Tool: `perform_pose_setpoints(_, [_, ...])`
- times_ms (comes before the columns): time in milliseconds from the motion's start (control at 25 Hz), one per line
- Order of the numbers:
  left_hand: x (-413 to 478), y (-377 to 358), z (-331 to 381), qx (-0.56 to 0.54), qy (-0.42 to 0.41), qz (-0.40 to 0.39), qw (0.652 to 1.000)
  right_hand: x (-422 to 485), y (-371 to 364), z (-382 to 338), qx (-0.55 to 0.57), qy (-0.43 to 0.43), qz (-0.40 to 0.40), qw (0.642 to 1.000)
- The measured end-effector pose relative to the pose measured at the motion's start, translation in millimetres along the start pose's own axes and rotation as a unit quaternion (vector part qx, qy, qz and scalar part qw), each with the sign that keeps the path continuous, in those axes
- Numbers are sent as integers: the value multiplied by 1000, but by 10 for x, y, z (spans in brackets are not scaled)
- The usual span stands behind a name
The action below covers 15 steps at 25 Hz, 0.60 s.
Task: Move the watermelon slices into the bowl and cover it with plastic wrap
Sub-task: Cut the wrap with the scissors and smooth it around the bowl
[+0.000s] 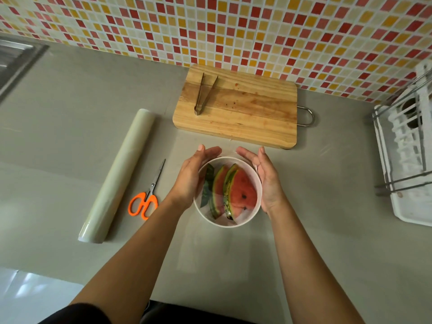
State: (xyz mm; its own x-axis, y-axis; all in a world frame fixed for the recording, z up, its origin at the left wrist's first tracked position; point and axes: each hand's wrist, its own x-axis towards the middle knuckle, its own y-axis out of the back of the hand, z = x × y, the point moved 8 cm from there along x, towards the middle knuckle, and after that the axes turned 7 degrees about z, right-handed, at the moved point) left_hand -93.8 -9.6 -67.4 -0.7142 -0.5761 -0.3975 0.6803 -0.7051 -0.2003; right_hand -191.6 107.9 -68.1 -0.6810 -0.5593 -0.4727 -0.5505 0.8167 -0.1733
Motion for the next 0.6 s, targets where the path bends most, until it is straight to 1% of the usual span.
perform_pose_setpoints(200, [-30,-47,43,1,-15,-9,1000,-24,-45,-10,7,6,-1,1000])
perform_pose_setpoints(320, [-33,-56,8,12,12,-12,1000,-24,-46,14,-9,-8,7,1000])
perform_pose_setpoints(440, [-20,-5,-44,77,41,4,996,-1,-23,62,-43,-36,32,998])
perform_pose_setpoints(520, [-14,31,-35,150,37,22,988,16,-12,78,-71,-53,52,995])
perform_pose_setpoints(600, [-13,33,8,208,20,28,978,16,-14,64,-141,-57,63,986])
